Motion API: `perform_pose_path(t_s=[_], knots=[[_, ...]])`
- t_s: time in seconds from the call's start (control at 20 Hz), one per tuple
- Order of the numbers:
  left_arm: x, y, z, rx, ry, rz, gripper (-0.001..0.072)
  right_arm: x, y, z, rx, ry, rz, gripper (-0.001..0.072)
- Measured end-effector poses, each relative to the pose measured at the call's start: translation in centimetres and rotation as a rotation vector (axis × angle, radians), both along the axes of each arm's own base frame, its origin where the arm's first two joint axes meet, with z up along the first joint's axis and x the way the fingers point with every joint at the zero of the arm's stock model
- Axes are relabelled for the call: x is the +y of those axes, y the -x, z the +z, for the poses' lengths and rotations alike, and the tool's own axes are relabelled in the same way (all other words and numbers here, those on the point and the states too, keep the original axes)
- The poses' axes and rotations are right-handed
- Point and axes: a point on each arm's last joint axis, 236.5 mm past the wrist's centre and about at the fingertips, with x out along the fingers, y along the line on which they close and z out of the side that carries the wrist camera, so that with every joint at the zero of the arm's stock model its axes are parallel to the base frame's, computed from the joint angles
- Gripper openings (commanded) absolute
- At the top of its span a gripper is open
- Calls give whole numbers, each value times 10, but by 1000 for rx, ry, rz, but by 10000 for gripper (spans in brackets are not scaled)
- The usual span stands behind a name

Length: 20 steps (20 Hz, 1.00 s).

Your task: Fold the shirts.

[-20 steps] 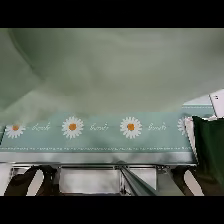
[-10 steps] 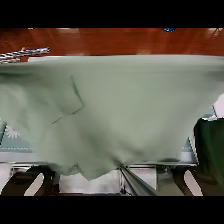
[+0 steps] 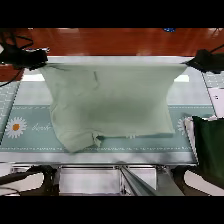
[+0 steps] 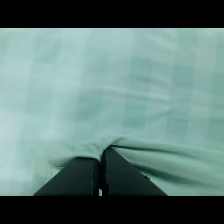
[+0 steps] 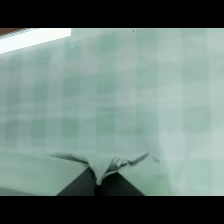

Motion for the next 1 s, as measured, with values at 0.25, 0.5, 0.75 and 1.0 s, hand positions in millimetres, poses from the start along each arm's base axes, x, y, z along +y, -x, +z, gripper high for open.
perform_pose_path(t_s=[0.25, 0.5, 0.75, 1.0], knots=[[-12, -50, -70, 146, 127, 16, 18, -5, -66, -71, 85, -69, -12, 24], [-21, -48, -92, 237, 184, -9, 18, -6, -84, -97, 130, -101, -11, 24], [-28, 3, -121, 431, 175, -131, 18, -5, -43, -137, 319, -39, 81, 24], [-35, 53, -159, 603, 194, -184, 28, -6, -5, -177, 465, -20, 109, 43]])
